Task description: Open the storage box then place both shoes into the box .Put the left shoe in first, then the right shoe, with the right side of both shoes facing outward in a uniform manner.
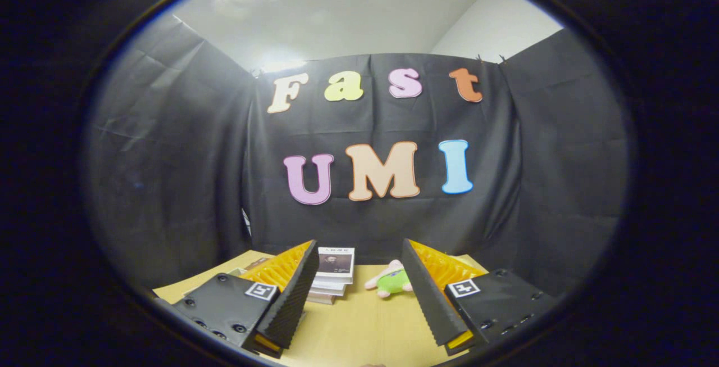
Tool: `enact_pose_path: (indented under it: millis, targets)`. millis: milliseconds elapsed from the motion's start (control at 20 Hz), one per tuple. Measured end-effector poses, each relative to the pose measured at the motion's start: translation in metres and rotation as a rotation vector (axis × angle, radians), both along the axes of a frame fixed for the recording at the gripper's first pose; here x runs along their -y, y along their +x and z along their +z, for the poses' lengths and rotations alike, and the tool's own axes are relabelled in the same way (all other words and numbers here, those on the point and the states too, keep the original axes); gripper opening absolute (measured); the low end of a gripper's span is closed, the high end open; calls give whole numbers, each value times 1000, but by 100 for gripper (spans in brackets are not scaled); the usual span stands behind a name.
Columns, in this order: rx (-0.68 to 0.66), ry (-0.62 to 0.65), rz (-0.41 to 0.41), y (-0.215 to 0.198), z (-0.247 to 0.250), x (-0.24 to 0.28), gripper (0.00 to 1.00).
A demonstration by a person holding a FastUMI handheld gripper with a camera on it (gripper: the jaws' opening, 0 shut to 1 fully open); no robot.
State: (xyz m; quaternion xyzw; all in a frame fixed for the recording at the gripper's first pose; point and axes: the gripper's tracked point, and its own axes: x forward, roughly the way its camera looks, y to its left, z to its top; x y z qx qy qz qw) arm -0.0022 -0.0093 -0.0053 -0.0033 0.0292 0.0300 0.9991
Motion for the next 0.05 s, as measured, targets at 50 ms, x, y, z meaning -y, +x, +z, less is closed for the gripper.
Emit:
enact_pose_path:
  millis: [50]
  targets:
    - [5,-3,1,0,-1,0,94]
